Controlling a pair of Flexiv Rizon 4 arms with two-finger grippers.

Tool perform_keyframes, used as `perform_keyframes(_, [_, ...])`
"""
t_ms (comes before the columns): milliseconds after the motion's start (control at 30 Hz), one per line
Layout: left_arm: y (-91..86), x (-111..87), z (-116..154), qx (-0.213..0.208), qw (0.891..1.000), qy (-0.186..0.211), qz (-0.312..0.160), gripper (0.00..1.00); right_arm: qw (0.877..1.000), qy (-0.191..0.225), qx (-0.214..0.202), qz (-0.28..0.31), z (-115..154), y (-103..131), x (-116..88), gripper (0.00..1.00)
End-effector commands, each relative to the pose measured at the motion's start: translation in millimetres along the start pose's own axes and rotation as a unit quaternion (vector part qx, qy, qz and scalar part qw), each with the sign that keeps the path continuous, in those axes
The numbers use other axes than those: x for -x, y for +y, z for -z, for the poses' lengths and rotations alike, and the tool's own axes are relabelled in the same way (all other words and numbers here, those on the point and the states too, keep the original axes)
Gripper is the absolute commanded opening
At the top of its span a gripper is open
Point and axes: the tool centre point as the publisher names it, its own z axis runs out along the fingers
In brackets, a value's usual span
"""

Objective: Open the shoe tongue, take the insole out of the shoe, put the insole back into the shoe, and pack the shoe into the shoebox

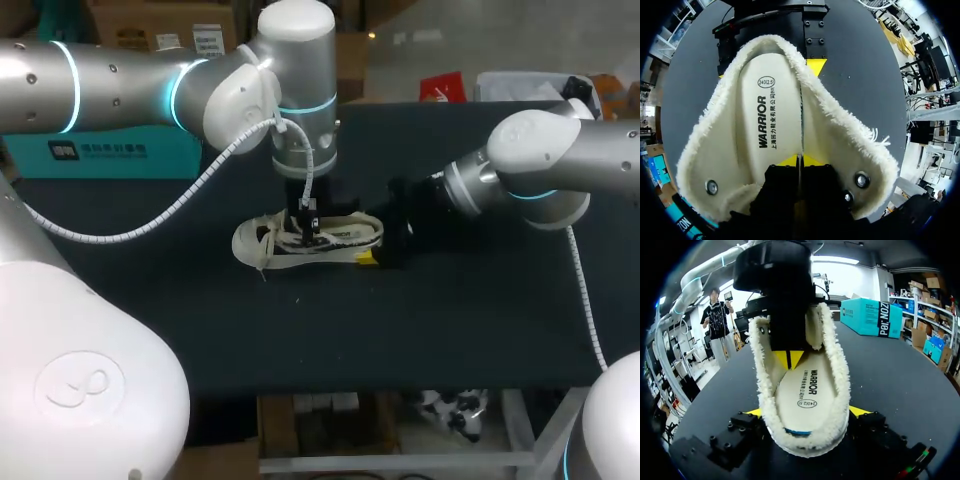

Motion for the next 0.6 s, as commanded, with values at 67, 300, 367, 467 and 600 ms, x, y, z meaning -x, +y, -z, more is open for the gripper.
perform_keyframes(67, [0.6, -12.4, -14.2, -0.002, 1.0, -0.016, -0.003, 0.24, 1.0, 0.002, 0.001, -0.001, -6.7, -5.8, 3.3, 0.0])
perform_keyframes(300, [-5.4, -9.6, -25.1, 0.006, 0.999, -0.04, 0.003, 0.26, 1.0, 0.002, 0.001, -0.001, -6.7, -5.8, 3.3, 0.0])
perform_keyframes(367, [-7.0, -6.7, -31.2, 0.008, 0.999, -0.05, 0.006, 0.3, 1.0, 0.002, 0.001, -0.001, -6.7, -5.8, 3.3, 0.0])
perform_keyframes(467, [-9.0, 0.7, -43.3, 0.012, 0.998, -0.065, 0.011, 0.31, 1.0, 0.002, 0.001, -0.001, -6.7, -5.8, 3.3, 0.0])
perform_keyframes(600, [-7.9, 14.1, -56.7, 0.011, 0.996, -0.089, 0.021, 0.32, 1.0, 0.002, 0.001, -0.001, -6.7, -5.8, 3.3, 0.0])
